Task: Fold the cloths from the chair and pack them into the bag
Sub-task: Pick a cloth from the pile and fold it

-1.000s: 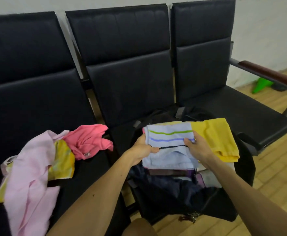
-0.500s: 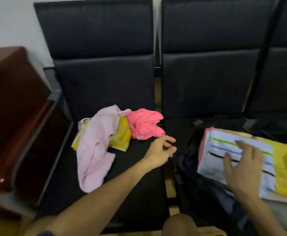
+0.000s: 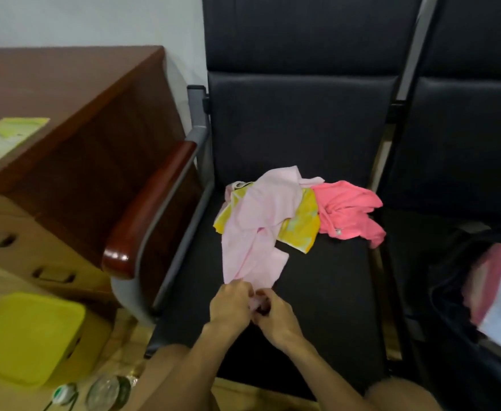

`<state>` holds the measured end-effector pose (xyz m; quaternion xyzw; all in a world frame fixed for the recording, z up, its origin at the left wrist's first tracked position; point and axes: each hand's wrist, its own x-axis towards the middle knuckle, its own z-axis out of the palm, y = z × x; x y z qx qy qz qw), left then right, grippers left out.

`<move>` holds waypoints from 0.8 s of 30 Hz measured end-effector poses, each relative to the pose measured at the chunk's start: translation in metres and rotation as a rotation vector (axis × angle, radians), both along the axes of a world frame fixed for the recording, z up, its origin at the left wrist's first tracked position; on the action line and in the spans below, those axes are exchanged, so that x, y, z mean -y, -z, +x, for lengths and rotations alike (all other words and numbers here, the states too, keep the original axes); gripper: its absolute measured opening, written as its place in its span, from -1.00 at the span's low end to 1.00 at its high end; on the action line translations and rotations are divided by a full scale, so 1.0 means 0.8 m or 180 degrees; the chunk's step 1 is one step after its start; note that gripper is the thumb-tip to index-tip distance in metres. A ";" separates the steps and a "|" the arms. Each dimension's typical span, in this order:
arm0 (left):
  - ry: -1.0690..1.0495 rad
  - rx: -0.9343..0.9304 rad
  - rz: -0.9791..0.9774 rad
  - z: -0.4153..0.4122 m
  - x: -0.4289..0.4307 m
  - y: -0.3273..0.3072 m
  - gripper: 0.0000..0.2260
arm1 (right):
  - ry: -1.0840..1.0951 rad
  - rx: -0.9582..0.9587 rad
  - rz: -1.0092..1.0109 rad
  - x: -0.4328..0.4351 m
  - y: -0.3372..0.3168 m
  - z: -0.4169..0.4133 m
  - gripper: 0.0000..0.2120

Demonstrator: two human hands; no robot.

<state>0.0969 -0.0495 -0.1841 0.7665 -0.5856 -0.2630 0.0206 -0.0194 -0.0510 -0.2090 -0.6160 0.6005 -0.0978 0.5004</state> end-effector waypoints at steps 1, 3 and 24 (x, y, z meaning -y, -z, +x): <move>0.0120 0.0085 0.0077 0.001 0.000 0.009 -0.77 | -0.0029 -0.0058 0.0031 0.001 0.005 0.005 -0.68; 0.0386 0.0348 0.0184 0.004 0.002 0.020 -0.76 | -0.0023 -0.0228 -0.0085 0.004 0.012 0.016 -0.76; 0.1049 -0.0724 -0.1189 -0.013 -0.065 -0.012 -0.93 | 0.0536 -0.0265 -0.1417 -0.061 -0.032 -0.054 -0.88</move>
